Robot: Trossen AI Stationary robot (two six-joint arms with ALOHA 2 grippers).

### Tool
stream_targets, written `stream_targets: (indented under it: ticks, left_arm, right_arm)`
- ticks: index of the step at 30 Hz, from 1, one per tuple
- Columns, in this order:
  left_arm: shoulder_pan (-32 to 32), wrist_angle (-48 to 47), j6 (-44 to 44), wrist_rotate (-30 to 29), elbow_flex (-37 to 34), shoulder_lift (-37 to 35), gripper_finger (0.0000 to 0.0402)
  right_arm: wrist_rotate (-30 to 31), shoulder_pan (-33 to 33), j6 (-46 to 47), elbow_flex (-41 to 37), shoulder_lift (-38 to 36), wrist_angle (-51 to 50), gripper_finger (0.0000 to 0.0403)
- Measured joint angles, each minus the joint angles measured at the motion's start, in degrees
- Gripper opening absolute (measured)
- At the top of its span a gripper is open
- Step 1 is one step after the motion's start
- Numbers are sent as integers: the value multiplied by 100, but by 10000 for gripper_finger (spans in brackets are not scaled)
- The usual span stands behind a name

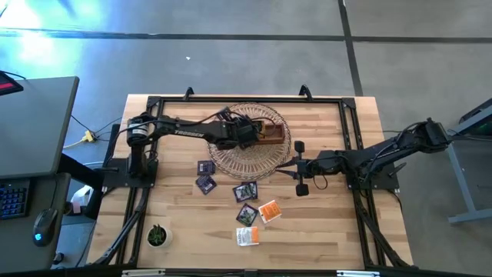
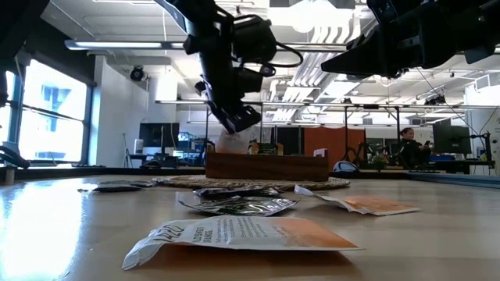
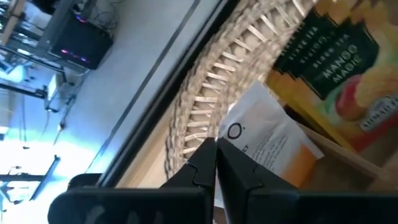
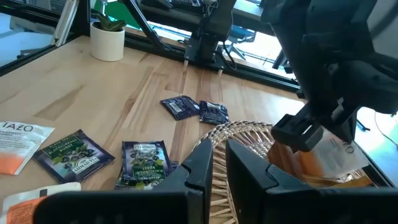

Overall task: Pick & Place Tea
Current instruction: Put the white tea bag into the left section of the wooden organizer

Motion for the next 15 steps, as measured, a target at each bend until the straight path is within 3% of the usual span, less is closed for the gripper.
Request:
stream_targets:
  ticks: [11,15]
  left_arm:
    - [0,-30,-52,112,0,0,124]
    - [-38,-37,-153,459,0,-5,147]
  right_arm:
    - [0,-2,0,0,0,0,42]
    - [-94,-1,5,0,0,-27,44]
